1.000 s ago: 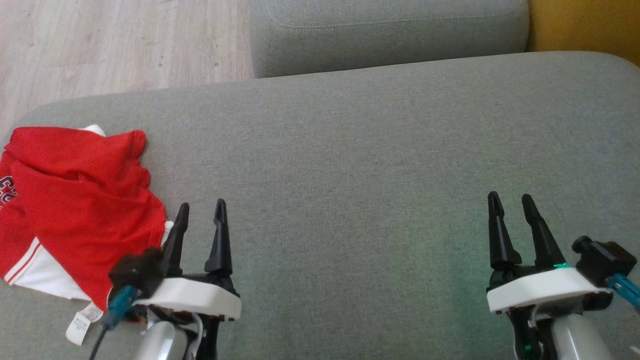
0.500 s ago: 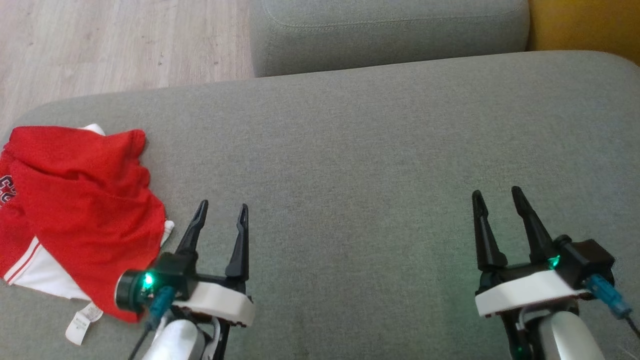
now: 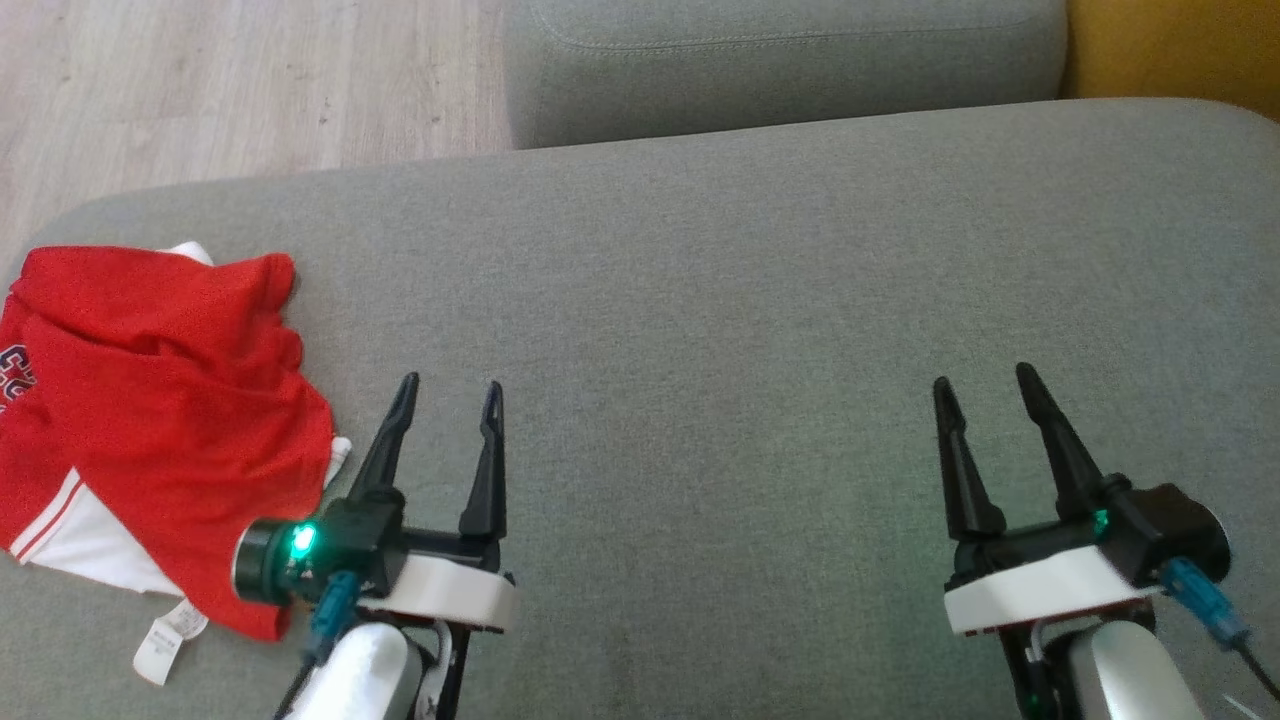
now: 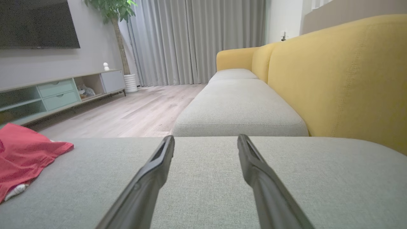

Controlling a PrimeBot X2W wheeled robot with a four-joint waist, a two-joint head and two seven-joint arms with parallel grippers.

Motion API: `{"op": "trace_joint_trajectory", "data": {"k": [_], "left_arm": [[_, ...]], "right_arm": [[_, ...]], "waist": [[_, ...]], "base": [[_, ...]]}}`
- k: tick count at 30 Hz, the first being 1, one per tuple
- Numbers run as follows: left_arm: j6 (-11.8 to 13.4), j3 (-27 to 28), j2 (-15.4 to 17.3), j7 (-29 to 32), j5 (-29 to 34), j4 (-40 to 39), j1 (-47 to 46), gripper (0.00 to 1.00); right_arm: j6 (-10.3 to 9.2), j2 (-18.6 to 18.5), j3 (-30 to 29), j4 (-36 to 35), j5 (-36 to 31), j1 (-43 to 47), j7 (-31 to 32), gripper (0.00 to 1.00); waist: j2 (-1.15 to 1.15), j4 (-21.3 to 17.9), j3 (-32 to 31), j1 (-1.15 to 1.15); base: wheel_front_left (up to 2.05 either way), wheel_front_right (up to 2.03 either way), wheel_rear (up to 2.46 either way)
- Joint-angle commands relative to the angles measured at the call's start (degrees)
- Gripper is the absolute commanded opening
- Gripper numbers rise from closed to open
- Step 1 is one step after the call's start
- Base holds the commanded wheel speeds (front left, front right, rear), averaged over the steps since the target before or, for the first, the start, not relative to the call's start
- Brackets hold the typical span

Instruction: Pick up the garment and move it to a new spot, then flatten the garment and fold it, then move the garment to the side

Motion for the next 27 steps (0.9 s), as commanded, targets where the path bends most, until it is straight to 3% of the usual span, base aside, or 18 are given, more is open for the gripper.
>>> {"op": "trace_joint_trajectory", "data": {"k": [1, 6, 13, 27], "left_arm": [[-0.25, 2.44, 0.13, -0.88, 0.35, -2.23, -1.73, 1.00], [-2.79, 5.40, -1.79, -1.73, 0.83, -2.58, 0.03, 1.00], [-5.72, 8.08, -3.95, -2.92, 4.92, 1.25, 1.84, 1.00], [-8.85, 12.16, -6.32, -3.16, 8.22, 2.54, 1.98, 1.00]], "right_arm": [[-0.04, -0.46, 0.97, -2.06, 0.65, -2.30, -0.80, 1.00], [-0.04, -0.48, 0.84, -1.14, 4.85, -1.80, -1.66, 1.00], [-0.04, -0.50, 2.44, 0.72, 4.96, -1.34, -2.85, 1.00], [-0.04, -0.51, 3.23, 2.43, 6.85, -1.52, -3.09, 1.00]], "waist": [[0.00, 0.09, 0.04, 0.00], [0.00, 0.21, 0.12, 0.00], [0.00, 0.05, -0.21, 0.00], [0.00, 0.65, -0.47, 0.00]], "base": [[0.00, 0.00, 0.00], [0.00, 0.00, 0.00], [0.00, 0.00, 0.00], [0.00, 0.00, 0.00]]}}
